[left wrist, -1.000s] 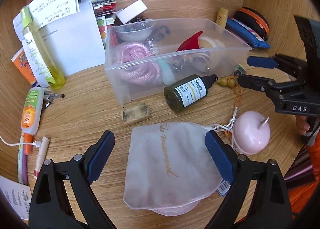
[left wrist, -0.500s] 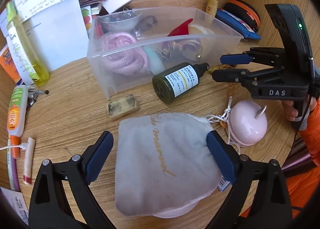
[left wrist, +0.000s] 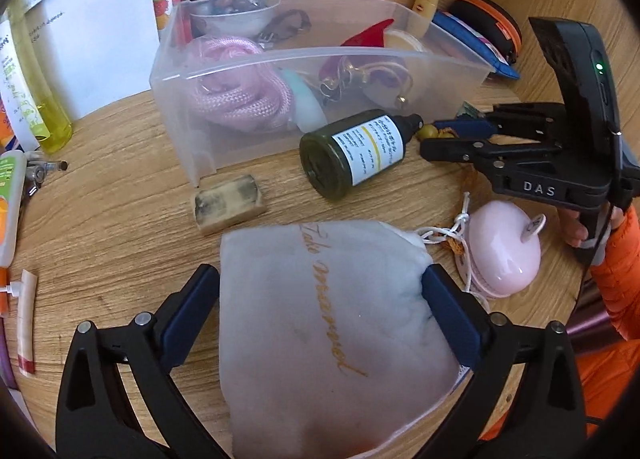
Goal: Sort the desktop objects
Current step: 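Grasp the white cloth pouch with the left tool while the right tool grasps the gourd charm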
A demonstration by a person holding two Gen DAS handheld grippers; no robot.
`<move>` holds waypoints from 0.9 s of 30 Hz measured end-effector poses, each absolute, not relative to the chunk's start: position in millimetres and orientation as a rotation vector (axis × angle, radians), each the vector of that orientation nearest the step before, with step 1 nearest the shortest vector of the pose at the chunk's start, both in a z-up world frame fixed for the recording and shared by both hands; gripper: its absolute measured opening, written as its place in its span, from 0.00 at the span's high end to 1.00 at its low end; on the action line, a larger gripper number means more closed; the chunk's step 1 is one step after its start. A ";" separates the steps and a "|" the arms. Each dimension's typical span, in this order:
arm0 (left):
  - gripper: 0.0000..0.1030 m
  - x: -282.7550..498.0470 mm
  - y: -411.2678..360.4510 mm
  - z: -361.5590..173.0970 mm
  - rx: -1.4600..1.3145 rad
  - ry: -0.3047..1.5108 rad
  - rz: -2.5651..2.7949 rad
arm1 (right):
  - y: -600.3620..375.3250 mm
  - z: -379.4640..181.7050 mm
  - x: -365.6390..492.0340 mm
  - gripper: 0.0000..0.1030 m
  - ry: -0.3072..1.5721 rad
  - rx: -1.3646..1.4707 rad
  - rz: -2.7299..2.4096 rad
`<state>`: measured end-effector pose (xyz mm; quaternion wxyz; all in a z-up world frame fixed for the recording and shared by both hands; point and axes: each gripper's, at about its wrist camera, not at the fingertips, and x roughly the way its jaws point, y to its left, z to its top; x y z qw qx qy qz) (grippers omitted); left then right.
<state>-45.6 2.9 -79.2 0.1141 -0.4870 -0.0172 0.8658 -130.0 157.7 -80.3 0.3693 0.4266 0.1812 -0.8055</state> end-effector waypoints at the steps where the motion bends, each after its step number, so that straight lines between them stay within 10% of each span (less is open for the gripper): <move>1: 0.01 -44.9 3.0 -79.3 -1.420 -0.050 2.547 | 158.2 -80.1 -129.7 0.83 0.455 1.096 -2.063; 12: 0.37 -33.9 11.9 -68.3 -1.340 0.017 2.634 | 164.0 -66.5 -117.5 0.83 0.423 1.034 -2.068; 27: 0.50 -18.2 -4.2 -32.0 -1.210 -0.069 2.760 | 191.2 -29.8 -105.3 0.83 0.339 0.922 -2.173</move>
